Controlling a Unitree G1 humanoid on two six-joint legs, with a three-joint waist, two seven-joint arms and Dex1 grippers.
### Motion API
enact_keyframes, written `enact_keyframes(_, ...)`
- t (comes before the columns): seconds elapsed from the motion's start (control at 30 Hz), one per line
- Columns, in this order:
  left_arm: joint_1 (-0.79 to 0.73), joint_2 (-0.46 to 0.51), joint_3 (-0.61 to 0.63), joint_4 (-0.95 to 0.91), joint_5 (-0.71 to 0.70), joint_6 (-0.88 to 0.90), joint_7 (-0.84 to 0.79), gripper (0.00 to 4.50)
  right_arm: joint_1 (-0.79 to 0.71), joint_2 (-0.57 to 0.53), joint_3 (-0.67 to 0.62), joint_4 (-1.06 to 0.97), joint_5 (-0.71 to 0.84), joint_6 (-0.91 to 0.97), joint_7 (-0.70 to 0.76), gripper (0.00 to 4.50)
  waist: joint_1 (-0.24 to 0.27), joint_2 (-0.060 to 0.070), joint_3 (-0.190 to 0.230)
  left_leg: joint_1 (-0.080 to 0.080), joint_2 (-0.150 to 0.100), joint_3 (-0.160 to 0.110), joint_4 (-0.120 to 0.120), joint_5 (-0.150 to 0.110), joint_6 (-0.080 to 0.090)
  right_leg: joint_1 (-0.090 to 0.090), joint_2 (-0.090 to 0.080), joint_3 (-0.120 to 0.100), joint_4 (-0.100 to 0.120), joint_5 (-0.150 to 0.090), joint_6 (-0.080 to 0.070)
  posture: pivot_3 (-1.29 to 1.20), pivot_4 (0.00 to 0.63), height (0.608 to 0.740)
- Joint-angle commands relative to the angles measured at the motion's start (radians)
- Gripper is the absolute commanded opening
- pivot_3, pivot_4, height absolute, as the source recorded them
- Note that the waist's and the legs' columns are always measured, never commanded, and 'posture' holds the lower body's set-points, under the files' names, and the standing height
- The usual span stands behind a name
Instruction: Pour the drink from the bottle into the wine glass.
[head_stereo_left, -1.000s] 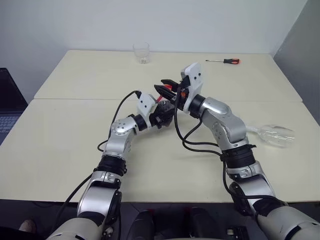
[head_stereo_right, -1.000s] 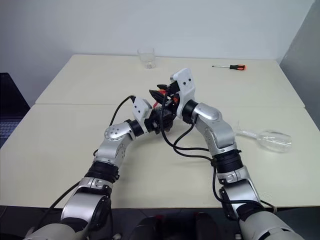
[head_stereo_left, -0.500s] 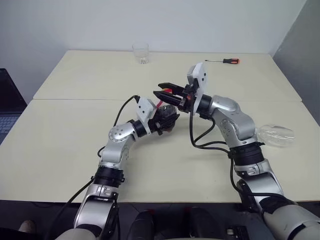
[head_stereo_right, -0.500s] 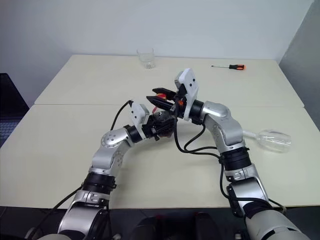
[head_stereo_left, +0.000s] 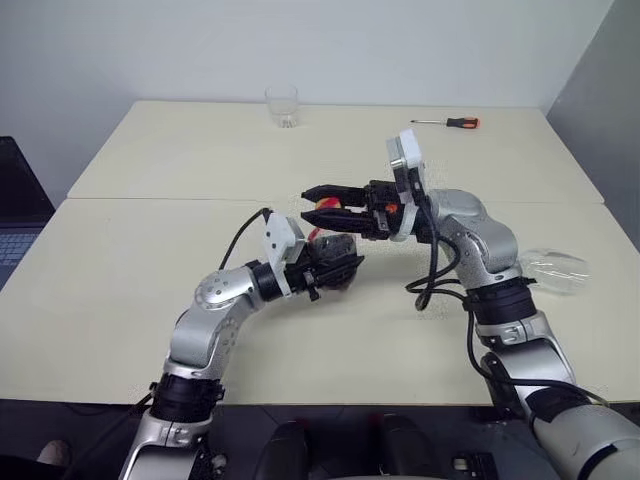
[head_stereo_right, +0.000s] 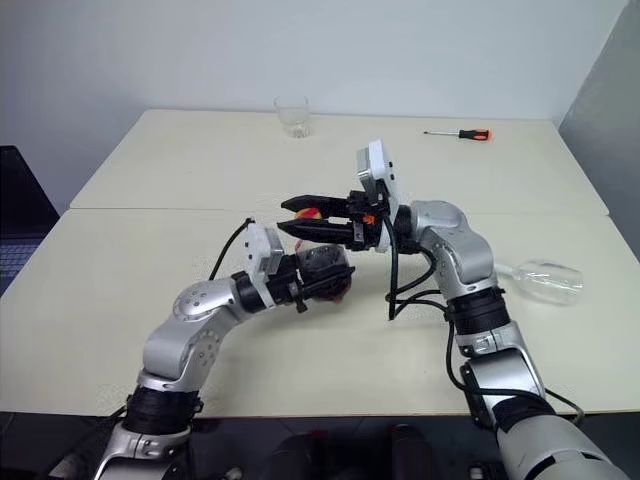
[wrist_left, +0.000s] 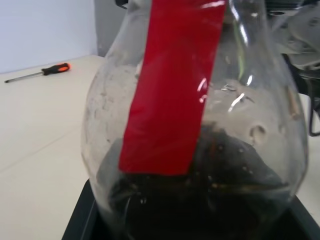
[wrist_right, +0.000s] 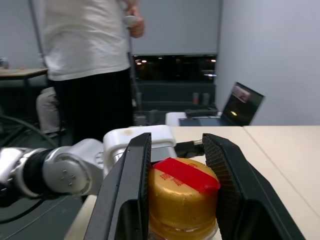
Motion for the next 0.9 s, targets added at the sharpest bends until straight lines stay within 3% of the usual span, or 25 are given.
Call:
enact_keyframes(0.03, -0.004, 0.001, -0.030, -0.127, -0.087, 0.015, -0.049, 2.18, -0.008, -0.008, 0.044, -0.054, 0.004, -0.003, 0.055, 1.28, 0.001, 0.000, 0.000, 0.000, 0.000, 0.000, 0.000, 0.000, 0.000, 0.000, 0.000, 0.000, 0.000, 0.000, 0.000, 0.00, 0.150, 0.740)
enact_keyframes(0.37, -0.007, -0.005, -0.020, -0.097, -0.066, -0.002, -0.016, 2.18, 0.001, -0.011, 0.018, -0.056, -0.023, -0.011, -0.049, 1.28, 0.002, 0.000, 0.000, 0.000, 0.000, 0.000, 0.000, 0.000, 0.000, 0.000, 0.000, 0.000, 0.000, 0.000, 0.000, 0.00, 0.150, 0.740)
enact_keyframes(0.67, -0.030, -0.006, -0.004, -0.028, -0.043, -0.022, -0.014, 2.18, 0.041, -0.043, -0.032, -0.137, -0.021, 0.033, -0.203, 4.45, 0.003, 0.000, 0.000, 0.000, 0.000, 0.000, 0.000, 0.000, 0.000, 0.000, 0.000, 0.000, 0.000, 0.000, 0.000, 0.00, 0.150, 0.740)
enact_keyframes(0.9, -0.105, -0.027, 0.021, 0.139, 0.006, -0.084, 0.045, 2.18, 0.083, -0.067, -0.087, -0.256, 0.011, 0.159, -0.363, 4.48, 0.003, 0.000, 0.000, 0.000, -0.001, 0.000, 0.000, 0.000, 0.000, 0.000, 0.000, 0.000, 0.000, 0.000, 0.000, 0.00, 0.150, 0.740)
